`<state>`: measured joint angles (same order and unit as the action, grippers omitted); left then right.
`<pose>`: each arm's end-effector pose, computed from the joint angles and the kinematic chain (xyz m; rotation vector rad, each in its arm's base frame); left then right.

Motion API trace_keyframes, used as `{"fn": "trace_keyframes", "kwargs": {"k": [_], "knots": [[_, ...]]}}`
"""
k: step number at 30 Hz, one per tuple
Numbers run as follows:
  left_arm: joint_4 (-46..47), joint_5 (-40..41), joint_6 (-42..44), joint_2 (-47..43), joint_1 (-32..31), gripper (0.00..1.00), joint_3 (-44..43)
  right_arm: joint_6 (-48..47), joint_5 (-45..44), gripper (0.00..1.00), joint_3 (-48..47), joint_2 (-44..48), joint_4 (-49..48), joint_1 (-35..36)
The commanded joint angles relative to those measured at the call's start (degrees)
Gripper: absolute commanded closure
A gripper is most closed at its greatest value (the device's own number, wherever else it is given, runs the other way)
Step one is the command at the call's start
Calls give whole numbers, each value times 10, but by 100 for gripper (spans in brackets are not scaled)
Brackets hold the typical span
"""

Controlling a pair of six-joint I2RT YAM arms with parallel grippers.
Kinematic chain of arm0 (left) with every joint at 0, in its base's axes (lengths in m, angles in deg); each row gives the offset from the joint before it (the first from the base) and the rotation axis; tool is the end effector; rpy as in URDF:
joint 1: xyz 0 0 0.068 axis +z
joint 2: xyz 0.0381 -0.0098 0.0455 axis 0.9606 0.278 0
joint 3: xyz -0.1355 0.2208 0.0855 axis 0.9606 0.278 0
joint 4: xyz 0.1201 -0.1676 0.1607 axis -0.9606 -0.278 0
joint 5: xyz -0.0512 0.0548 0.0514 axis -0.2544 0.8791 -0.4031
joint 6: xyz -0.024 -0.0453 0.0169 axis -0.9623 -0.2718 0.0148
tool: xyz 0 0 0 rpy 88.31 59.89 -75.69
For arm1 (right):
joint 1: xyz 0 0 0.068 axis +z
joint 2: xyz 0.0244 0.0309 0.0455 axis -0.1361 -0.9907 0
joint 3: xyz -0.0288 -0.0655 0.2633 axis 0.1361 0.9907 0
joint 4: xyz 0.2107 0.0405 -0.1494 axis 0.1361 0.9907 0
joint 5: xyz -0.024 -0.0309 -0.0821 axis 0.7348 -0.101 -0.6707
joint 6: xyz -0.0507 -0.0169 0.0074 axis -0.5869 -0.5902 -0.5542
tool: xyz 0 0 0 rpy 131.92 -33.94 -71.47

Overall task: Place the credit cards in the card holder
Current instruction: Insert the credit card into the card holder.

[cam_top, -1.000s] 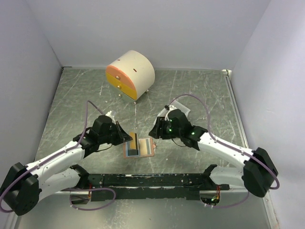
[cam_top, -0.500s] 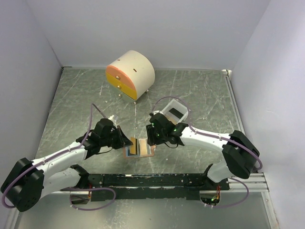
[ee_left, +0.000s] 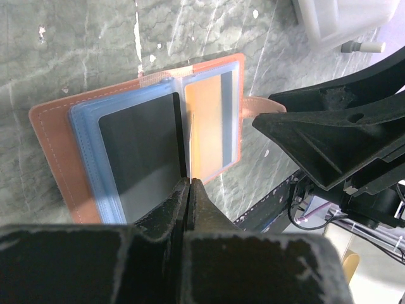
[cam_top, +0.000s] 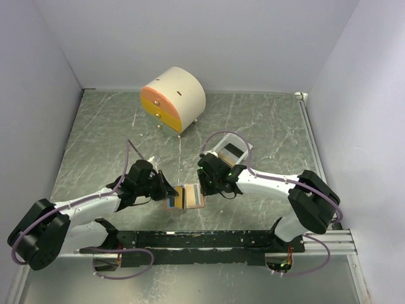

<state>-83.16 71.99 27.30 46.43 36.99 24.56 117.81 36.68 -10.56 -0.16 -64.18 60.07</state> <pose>0.1596 -0.1328 0.1519 -0.2551 2.5202 -1.1097 0.1779 0.2249 0.1742 -0.3935 2.6058 0.4388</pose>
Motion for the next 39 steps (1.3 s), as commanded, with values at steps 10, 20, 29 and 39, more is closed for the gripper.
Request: {"fn": "trace_keyframes", "kwargs": {"k": [10,20,29,39], "knots": [[71,-24,-21,48,-2,93,13,19,2,72,37,1,-26,3],[88,-2,-41,62,-1,93,29,29,3,76,61,17,-38,5],[89,31,-44,71,-1,93,28,33,5,78,73,24,-45,9],[124,51,-42,72,-1,93,43,36,8,79,79,31,-47,10]]}}
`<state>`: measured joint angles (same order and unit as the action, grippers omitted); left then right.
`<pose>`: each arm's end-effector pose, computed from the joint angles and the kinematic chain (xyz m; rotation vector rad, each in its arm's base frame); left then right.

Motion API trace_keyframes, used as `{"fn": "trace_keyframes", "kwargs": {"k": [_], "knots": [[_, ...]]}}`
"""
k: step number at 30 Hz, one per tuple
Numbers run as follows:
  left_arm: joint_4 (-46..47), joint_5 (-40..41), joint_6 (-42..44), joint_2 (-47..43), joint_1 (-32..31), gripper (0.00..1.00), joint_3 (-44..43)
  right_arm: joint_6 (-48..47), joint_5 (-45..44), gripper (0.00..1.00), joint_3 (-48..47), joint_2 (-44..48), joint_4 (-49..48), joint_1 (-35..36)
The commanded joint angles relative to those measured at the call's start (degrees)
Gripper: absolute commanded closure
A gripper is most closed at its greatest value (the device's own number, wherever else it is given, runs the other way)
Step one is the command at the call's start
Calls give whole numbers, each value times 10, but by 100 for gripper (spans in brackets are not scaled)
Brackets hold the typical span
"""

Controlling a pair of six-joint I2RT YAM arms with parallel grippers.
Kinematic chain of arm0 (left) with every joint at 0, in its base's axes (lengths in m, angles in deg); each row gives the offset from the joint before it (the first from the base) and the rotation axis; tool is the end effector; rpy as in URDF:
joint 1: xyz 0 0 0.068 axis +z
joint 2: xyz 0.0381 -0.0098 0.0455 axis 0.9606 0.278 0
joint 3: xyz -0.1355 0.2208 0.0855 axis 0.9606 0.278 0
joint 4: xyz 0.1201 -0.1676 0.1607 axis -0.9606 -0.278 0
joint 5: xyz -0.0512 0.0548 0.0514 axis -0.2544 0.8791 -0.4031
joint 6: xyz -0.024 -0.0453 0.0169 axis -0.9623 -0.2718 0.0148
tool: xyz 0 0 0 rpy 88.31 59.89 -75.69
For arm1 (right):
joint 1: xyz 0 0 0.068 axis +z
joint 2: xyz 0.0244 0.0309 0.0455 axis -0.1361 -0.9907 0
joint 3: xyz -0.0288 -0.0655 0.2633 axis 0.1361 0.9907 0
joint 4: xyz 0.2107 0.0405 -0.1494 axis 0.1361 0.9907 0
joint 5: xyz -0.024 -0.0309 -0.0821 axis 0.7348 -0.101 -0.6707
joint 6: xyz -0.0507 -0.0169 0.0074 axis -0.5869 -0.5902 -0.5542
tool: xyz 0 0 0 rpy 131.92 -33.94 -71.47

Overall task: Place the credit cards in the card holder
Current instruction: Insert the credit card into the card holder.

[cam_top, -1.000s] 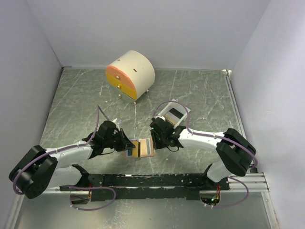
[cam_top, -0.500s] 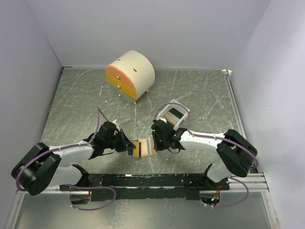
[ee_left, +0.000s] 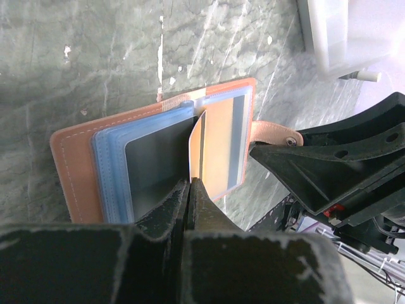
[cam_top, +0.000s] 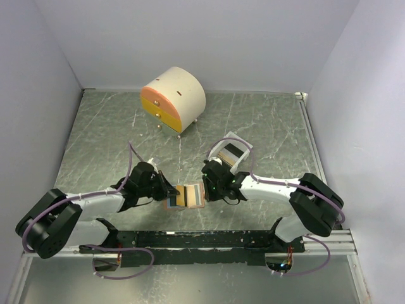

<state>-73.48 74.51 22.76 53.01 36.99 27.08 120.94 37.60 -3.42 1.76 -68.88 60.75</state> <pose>0.1651 -0.1351 0.1311 -0.3780 2.5005 -1.1030 0.1624 0.2109 0.1527 -0.3473 2.6361 0.4699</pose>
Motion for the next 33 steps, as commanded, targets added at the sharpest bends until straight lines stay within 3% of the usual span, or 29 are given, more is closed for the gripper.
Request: {"fn": "trace_keyframes", "kwargs": {"k": [1,23,33], "knots": [[35,23,1,9,-1,93,20,4,-5,79,6,13,3,4],[73,-29,16,35,-3,93,46,26,0,84,16,1,-23,3],[108,-17,4,48,-3,93,45,38,15,87,25,13,-34,5]]}}
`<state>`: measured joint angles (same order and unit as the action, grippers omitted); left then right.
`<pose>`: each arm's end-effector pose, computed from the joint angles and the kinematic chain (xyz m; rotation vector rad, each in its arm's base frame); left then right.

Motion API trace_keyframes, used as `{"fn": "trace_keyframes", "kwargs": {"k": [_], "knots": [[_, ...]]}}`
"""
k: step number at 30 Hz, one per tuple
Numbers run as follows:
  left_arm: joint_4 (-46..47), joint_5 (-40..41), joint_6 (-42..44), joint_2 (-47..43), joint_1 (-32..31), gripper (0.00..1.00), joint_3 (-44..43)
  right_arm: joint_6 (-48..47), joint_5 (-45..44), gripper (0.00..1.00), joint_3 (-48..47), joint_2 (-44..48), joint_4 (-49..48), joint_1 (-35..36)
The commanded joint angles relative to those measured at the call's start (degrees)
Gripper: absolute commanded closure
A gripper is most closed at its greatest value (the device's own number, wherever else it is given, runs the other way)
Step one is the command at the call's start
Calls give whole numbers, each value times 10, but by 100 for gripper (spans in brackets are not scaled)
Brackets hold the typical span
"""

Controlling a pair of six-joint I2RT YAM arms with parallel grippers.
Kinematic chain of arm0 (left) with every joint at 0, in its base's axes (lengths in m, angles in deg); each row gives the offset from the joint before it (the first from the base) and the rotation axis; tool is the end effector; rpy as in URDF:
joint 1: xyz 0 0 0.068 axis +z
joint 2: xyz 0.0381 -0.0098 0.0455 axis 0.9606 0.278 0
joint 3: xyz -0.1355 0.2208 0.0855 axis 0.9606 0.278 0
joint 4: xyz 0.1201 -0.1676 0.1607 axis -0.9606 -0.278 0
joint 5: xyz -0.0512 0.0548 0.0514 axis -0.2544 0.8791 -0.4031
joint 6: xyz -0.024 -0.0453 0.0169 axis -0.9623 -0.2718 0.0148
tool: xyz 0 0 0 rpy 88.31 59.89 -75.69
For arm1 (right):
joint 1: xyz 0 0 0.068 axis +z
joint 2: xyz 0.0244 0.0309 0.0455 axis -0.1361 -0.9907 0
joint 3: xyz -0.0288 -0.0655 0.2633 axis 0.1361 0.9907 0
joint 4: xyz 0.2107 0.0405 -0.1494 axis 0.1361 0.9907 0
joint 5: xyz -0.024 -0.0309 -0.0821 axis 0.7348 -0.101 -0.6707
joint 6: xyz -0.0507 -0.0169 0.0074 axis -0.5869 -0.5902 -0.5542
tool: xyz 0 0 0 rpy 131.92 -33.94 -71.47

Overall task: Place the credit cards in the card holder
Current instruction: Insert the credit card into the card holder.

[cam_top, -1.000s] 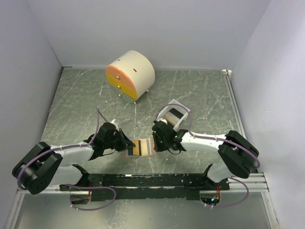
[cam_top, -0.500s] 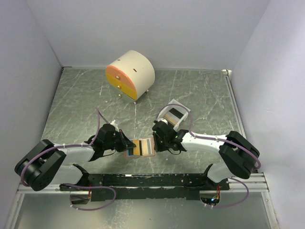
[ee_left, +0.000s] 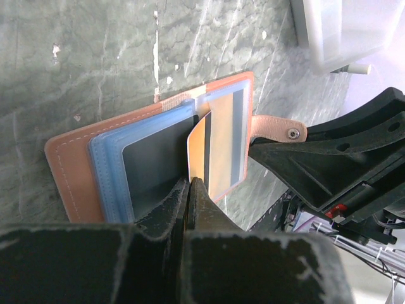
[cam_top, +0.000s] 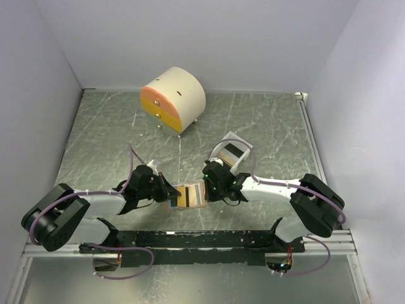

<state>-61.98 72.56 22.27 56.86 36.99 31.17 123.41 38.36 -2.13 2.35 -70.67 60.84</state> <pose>0.1616 -0.1339 0.1166 -0.3477 2.4552 -1.1828 0.1601 0.2094 0.1508 -0.2963 2.6384 0.5146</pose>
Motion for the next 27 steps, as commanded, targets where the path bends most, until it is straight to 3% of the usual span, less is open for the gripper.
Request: {"fn": "trace_keyframes", "kwargs": {"k": [1,14,27], "knots": [[-7,6,9,9,-3,93,2,16,11,87,14,8,-20,4],[-36,42,36,7,-3,93,-7,26,15,88,13,-9,-25,15],[4,38,16,12,-4,93,2,32,22,88,13,-16,-32,21]]}}
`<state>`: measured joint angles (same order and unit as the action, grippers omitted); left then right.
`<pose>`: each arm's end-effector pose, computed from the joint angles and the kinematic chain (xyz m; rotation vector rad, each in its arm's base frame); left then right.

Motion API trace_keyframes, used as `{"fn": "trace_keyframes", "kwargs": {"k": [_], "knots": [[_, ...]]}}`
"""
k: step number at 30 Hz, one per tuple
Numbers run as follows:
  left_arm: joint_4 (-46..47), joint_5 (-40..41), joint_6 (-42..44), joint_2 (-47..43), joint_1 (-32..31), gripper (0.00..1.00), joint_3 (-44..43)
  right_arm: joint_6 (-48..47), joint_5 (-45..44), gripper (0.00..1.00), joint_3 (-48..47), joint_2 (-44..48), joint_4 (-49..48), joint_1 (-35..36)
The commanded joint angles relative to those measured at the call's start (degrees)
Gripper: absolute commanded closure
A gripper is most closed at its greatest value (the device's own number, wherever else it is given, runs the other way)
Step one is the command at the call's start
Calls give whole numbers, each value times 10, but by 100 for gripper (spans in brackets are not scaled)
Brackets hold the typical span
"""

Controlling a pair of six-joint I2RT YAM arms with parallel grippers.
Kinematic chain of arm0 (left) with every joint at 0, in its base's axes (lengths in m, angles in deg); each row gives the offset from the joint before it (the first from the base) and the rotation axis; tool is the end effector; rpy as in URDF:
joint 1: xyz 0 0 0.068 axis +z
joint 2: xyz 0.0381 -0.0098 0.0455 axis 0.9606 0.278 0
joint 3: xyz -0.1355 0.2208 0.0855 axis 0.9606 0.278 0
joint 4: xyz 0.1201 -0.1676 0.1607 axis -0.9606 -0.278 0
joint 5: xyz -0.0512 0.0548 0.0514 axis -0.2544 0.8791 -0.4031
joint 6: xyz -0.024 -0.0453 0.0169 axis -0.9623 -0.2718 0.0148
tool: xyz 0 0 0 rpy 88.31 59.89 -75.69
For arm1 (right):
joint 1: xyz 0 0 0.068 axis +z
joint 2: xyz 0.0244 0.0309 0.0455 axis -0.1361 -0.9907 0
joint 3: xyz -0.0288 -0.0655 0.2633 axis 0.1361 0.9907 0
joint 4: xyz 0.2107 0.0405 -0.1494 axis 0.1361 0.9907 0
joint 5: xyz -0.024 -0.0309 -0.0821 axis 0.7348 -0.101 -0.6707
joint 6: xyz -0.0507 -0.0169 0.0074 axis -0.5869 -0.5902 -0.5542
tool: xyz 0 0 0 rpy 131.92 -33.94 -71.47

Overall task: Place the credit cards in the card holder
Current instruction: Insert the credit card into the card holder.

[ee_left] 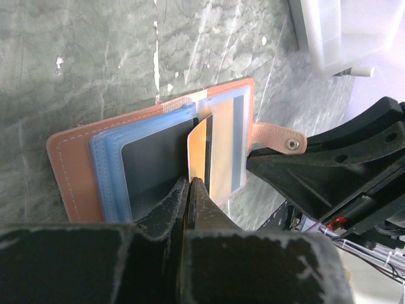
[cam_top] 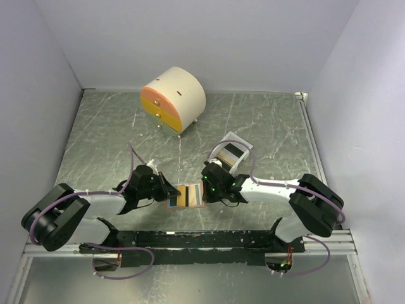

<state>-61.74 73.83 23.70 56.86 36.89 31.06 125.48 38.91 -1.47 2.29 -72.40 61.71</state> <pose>0.1625 -0.1341 0.1174 -0.3250 2.4379 -1.1559 0.1568 0.2122 0.1492 -0.2715 2.6379 0.5566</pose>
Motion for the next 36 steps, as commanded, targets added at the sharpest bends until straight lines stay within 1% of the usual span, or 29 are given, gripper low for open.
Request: {"fn": "trace_keyframes", "kwargs": {"k": [1,3,5,9,13,19,23,28,36], "knots": [[4,23,-5,12,-2,93,5,12,17,88,7,-16,-15,13],[14,21,-11,13,-3,93,7,13,16,88,7,-16,-16,14],[9,31,1,14,-3,93,3,12,15,88,7,-16,-16,14],[-46,54,31,8,-4,93,-19,14,14,89,7,-15,-15,15],[-31,59,23,-9,-4,93,-5,16,14,89,11,-16,-18,16],[-29,51,30,-3,-5,93,-8,18,14,89,11,-16,-18,19],[22,45,8,5,-13,93,17,19,11,89,13,-13,-19,19],[41,32,1,20,-24,93,23,20,14,90,11,-17,-20,20],[22,25,12,28,-30,93,22,22,12,91,9,-17,-20,20]]}}
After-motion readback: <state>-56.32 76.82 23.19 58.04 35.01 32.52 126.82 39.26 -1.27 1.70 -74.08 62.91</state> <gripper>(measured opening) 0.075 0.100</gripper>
